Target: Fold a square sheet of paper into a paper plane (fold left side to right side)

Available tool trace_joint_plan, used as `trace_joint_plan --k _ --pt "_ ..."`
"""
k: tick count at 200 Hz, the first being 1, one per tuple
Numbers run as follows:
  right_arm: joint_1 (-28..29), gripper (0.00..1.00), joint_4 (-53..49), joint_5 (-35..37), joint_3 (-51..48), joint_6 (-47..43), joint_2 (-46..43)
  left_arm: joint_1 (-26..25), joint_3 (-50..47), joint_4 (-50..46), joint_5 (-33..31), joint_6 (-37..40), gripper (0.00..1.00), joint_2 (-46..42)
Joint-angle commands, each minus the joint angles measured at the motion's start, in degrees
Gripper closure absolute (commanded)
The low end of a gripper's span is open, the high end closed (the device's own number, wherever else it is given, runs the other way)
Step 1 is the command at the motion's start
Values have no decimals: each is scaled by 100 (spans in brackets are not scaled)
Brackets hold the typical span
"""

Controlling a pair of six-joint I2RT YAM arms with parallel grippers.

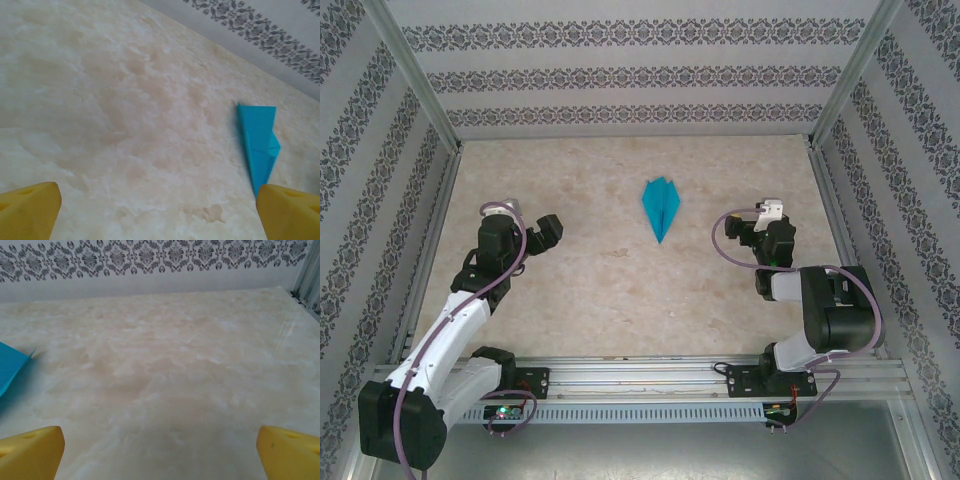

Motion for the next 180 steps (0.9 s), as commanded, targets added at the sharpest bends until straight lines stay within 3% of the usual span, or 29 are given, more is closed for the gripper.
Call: trace_joint_plan --k 1,30,74,147,180 --pt "27 2 -101 186 58 -113 17 205 274 -152 -530 658 0 134" --pt "31 2 -82 195 41 -122 7 397 268 233 -1008 1269 0 463" --pt "35 2 -82 200 41 -119 2 507 -349 2066 -1379 1679 0 922" --pt "36 2 -82 204 41 -130 -1 548 -1019 3765 -1672 2321 0 1786" --pt "36 2 -82 208 41 -131 11 596 -1039 4046 -1599 2506 0 2341"
